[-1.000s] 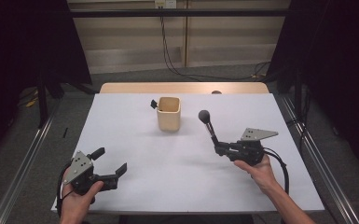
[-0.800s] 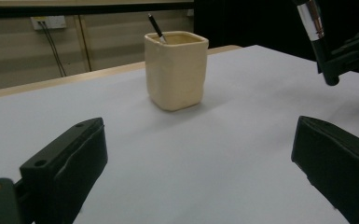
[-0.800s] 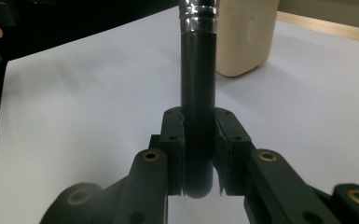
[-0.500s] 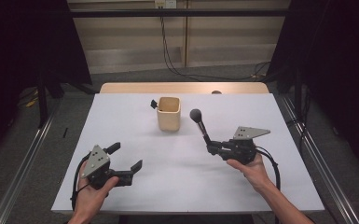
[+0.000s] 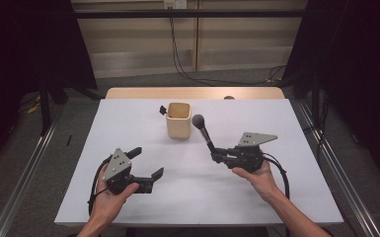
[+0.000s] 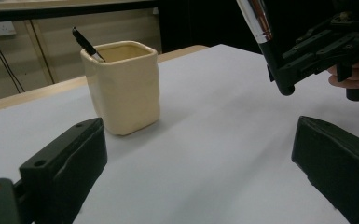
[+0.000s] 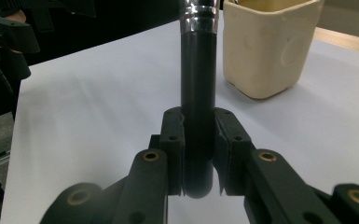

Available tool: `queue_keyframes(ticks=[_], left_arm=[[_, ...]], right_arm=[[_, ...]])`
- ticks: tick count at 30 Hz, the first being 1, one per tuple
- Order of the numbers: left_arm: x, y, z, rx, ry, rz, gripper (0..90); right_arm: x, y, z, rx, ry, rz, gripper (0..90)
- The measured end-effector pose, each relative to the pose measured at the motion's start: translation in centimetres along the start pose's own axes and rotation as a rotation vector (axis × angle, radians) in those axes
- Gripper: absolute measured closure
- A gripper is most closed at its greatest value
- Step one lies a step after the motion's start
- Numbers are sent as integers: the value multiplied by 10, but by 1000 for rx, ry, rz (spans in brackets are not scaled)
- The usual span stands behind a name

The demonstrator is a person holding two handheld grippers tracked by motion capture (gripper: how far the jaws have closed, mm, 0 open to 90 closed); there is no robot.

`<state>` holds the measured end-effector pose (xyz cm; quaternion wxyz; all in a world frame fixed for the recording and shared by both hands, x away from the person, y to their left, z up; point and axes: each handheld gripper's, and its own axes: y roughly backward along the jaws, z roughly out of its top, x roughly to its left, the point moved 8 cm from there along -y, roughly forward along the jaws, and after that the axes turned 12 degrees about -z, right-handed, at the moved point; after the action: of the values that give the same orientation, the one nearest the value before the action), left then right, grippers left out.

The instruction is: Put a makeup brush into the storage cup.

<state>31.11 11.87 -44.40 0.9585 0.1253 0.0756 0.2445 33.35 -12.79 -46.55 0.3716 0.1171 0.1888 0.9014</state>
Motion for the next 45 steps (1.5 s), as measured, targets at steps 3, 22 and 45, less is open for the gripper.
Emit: queue_keyframes(ticks=[3,22,45], left_arm=[[-1,-5,4,-13,-5,-7,34],[-11,-48,24,-34,-39,-64,25],[-16,-85,31,-48,21,-106,149]], right_arm=[[6,-5,4,-3,12,16,759],[24,-21,10,-27,20,67,758],[37,-29,-2,-12,25,105,758]])
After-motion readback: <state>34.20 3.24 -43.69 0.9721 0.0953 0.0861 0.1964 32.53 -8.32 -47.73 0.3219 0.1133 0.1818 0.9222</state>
